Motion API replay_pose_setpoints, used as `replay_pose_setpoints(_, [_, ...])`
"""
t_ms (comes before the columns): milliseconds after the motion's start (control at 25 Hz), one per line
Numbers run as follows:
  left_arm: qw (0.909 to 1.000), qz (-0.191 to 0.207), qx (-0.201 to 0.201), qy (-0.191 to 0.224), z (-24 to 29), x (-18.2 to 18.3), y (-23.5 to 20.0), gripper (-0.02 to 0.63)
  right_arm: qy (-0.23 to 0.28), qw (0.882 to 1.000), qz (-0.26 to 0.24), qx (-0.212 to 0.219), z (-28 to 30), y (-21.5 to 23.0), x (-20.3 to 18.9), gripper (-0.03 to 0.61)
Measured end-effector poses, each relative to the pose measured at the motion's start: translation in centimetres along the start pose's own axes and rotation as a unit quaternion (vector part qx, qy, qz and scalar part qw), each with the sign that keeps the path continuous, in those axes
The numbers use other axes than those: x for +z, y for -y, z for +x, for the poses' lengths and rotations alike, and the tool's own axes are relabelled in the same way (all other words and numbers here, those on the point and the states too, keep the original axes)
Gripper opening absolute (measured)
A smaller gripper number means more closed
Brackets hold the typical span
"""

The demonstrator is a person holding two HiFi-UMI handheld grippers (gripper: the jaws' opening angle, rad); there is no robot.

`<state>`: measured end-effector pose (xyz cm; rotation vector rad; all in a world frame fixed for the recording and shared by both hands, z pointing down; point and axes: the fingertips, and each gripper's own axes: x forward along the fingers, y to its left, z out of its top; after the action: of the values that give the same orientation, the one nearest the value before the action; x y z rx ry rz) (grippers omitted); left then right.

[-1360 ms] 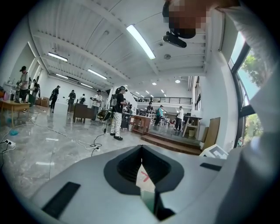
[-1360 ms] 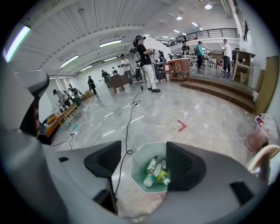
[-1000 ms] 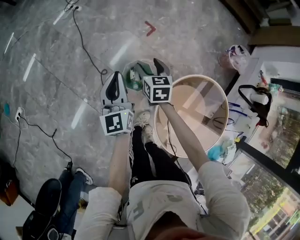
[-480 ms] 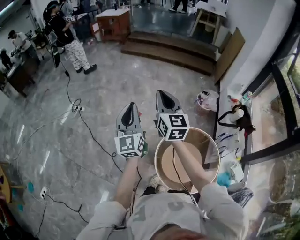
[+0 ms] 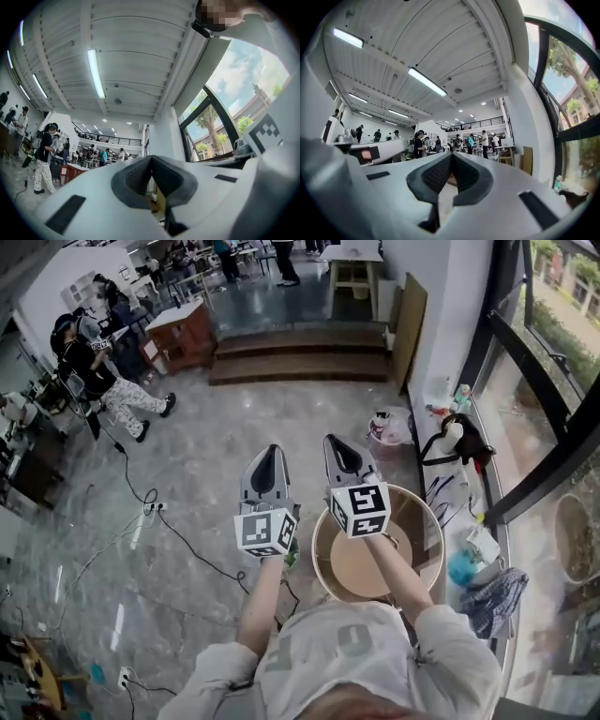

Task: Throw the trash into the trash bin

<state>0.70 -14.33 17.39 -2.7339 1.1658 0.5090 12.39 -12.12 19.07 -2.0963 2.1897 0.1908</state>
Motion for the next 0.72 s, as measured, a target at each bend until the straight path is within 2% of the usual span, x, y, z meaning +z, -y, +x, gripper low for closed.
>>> replay_pose_setpoints(200, [0.9999, 0.003, -0.012, -0.003, -0.2, -0.3, 1.4, 0.012, 0.007, 1.0, 0.005, 0.002, -0.6, 0.0, -0.1, 0.014])
replay_pose_setpoints(440, [0.9998, 0.014, -0.002, 0.017, -1.3, 1.2, 0.4, 0.012, 0.024, 0.999, 0.015, 0.027, -0.4, -1.9, 1.2, 0.014])
replay_pose_setpoints(560, [0.9997, 0.01, 0.01, 0.019, -1.7, 1.1, -0.2, 0.012, 0.025, 0.999, 0.007, 0.044, -0.3, -3.0, 1.1, 0.014])
replay_pose_setpoints(720, [0.9997, 0.015, 0.006, 0.017, -2.1, 0.7, 0.1, 0.012, 0.017, 0.998, 0.007, 0.052, 0.0, -3.3, 0.7, 0.014])
